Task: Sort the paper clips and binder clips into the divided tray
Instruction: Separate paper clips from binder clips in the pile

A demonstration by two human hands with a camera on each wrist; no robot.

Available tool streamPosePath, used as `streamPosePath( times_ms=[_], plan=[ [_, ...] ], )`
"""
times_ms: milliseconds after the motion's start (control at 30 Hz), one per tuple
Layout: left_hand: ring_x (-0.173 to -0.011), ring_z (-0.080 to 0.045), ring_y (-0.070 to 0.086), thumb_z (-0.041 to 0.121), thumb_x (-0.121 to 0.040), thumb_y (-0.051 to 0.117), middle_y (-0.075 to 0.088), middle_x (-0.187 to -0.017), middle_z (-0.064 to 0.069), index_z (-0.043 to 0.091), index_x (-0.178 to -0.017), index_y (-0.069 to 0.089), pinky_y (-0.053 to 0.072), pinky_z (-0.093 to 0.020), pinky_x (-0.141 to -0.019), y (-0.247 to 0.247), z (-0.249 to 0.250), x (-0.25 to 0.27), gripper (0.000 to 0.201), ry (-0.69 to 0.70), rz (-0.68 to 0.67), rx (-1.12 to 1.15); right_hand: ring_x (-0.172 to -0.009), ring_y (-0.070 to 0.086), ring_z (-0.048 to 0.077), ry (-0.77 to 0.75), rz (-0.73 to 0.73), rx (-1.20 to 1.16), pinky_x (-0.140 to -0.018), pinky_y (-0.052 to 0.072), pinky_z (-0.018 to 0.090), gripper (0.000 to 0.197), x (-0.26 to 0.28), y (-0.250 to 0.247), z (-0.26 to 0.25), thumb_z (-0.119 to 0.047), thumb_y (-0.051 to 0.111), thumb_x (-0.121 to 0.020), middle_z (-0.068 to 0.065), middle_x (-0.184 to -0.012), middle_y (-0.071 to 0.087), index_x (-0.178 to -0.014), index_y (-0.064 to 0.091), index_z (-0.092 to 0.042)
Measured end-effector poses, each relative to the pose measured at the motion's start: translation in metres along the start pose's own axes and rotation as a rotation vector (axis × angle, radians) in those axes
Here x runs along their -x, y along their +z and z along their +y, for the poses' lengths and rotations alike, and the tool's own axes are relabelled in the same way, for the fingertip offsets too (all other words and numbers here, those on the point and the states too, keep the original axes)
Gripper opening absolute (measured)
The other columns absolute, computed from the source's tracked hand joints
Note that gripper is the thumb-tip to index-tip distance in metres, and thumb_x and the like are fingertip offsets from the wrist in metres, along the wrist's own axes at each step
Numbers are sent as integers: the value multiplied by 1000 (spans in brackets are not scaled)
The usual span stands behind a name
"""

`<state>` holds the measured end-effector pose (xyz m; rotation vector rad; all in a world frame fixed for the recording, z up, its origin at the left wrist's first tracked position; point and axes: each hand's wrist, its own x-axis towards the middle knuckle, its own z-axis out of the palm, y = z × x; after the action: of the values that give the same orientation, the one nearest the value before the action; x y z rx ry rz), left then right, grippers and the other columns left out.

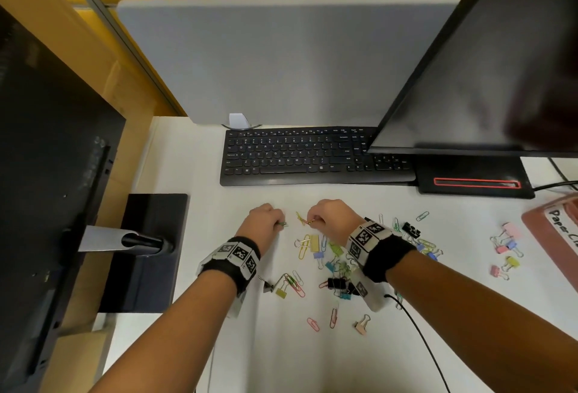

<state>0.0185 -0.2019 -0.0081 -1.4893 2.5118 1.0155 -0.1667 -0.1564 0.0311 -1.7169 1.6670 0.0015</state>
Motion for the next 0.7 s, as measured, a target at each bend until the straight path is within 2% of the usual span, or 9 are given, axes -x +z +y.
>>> streamPosePath(
  times_ms=[67, 167, 233, 333, 433, 500, 567, 633, 700],
  plan=[
    [-91, -27, 55, 10, -89, 54, 53, -89, -7, 6, -93, 64, 42, -28, -84, -5, 8, 4, 12, -21, -6, 22, -92, 59, 19, -30, 125, -78, -87, 49, 31, 20, 19, -14, 3, -18, 49, -94, 4, -99, 64, -100, 67, -12],
    [-83, -19, 54, 12, -88, 58, 60, -87, -5, 12, -86, 64, 45, -29, -81, -18, 36, 15, 6, 48, 16, 137, -81, 57, 8, -46, 349, -223, -77, 46, 16, 14, 64, -44, 17, -21, 58, -90, -6, -90, 63, -98, 69, -19],
    [-82, -14, 56, 15, -87, 60, 63, -88, -2, 18, -82, 62, 47, -24, -78, -27, 71, 24, 6, 141, 45, 204, -79, 59, 8, -39, 495, -281, -76, 46, 14, 11, 103, -66, 34, -19, 63, -86, -6, -88, 64, -94, 70, -19],
    [-82, -4, 57, 21, -87, 61, 62, -88, 5, 25, -83, 61, 45, -10, -74, -30, 141, 33, 6, 288, 56, 255, -74, 61, 12, 18, 693, -274, -72, 48, 14, 10, 167, -93, 73, -13, 69, -81, -4, -85, 65, -90, 71, -16],
    [-77, -3, 57, 21, -84, 65, 62, -85, 6, 21, -85, 65, 41, -5, -69, -12, 222, 32, 1, 409, 33, 333, -71, 61, 14, 173, 849, -259, -73, 42, 5, 12, 232, -111, 122, -10, 72, -78, -2, -83, 66, -89, 71, -15],
    [-70, -7, 59, 16, -81, 68, 62, -81, 3, 18, -83, 66, 42, -7, -66, 10, 282, 27, 3, 476, 4, 418, -73, 61, 14, 299, 930, -262, -72, 43, 8, 13, 275, -116, 159, -11, 72, -79, -1, -83, 67, -90, 71, -15],
    [-67, -12, 63, 14, -80, 68, 66, -81, -3, 15, -81, 66, 46, -12, -62, 38, 342, 22, 3, 500, -54, 474, -77, 61, 12, 405, 963, -299, -79, 46, 18, 13, 312, -116, 195, -13, 70, -80, -2, -86, 67, -93, 70, -17],
    [-62, -9, 62, 13, -80, 68, 66, -77, -3, 13, -82, 65, 42, -6, -55, 71, 397, 18, 4, 519, -108, 508, -79, 61, 12, 484, 1006, -349, -82, 49, 26, 13, 339, -111, 229, -12, 68, -82, -1, -87, 67, -93, 69, -17],
    [-58, -2, 54, 13, -80, 69, 62, -75, 2, 12, -85, 65, 38, -2, -55, 105, 443, 12, 7, 531, -126, 500, -80, 62, 13, 556, 1042, -415, -82, 51, 28, 13, 355, -104, 259, -9, 66, -82, 0, -88, 67, -93, 69, -17]
  ],
)
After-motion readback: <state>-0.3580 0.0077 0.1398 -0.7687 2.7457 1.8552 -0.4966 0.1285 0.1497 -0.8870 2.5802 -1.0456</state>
